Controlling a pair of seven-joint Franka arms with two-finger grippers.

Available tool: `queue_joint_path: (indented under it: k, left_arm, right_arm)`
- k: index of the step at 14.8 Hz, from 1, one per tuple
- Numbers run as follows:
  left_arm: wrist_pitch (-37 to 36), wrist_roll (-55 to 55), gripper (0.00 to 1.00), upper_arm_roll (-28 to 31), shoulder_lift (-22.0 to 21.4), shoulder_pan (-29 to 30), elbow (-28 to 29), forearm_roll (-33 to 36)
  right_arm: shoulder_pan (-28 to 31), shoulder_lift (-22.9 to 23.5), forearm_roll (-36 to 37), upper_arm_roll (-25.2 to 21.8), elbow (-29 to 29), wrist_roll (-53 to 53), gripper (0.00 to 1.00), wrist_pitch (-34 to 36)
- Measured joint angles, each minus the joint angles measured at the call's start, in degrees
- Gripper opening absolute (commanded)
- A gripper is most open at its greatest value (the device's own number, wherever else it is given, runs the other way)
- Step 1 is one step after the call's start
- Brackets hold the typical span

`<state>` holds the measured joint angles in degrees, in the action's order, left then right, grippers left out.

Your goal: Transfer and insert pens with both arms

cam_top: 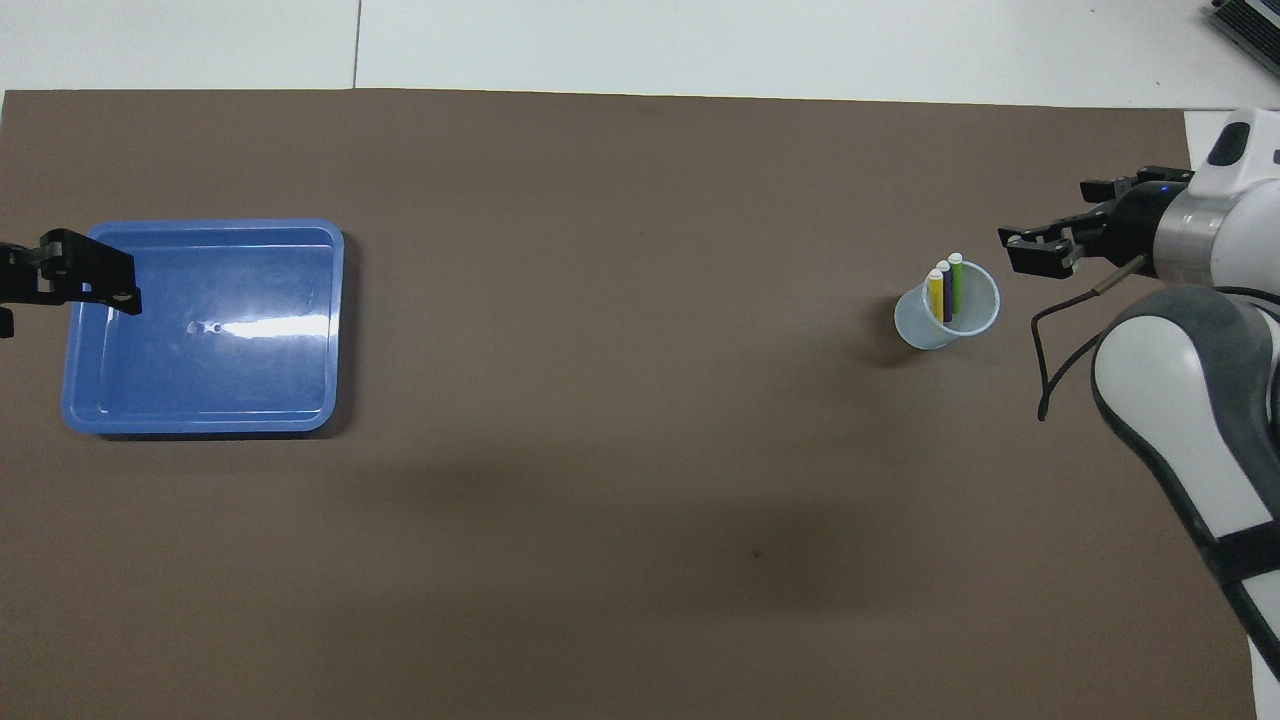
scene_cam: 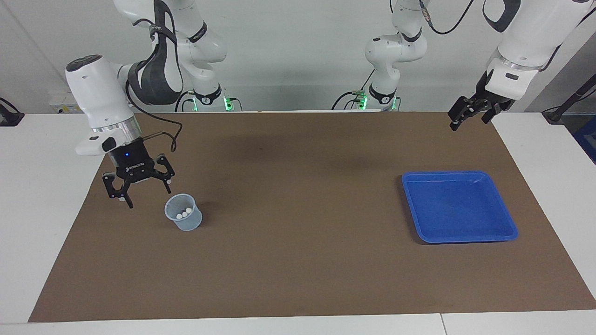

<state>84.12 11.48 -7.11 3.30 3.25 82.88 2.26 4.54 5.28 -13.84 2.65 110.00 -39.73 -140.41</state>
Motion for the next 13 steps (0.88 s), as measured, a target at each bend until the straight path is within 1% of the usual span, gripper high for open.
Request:
queue_joint_path:
  k: [4,5,6,8,10,12,13]
  left_arm:
    - [0.0,0.0,1.0,0.0,0.0,0.0,0.0,0.0]
    - [0.0,0.0,1.0,0.0,0.0,0.0,0.0,0.0]
    - [0.0,0.0,1.0,0.0,0.0,0.0,0.0,0.0]
    - [0.0,0.0,1.0,0.0,0.0,0.0,0.0,0.0]
    - [0.1,0.0,1.0,0.0,0.0,0.0,0.0,0.0]
    - [0.1,0.0,1.0,0.0,0.0,0.0,0.0,0.0]
    - [0.1,0.0,1.0,0.0,0.0,0.0,0.0,0.0]
  right_arm:
    - [0.0,0.0,0.0,0.0,0.0,0.1,1.0,0.0]
    - [0.0,-0.5,-0.7,0.0,-0.1,6.0,1.0,1.5]
    - [0.0,-1.4,-1.9,0.0,0.1,8.8,1.0,2.4]
    - [0.0,-3.2,-3.3,0.0,0.6,11.1,1.0,3.4]
    - [0.0,-4.0,-3.6,0.0,1.0,14.5,1.0,4.0]
    - [-0.7,-4.2,-2.4,0.1,0.8,21.6,1.0,6.6]
    - [-1.3,-4.3,0.1,0.1,0.4,25.0,1.0,9.0]
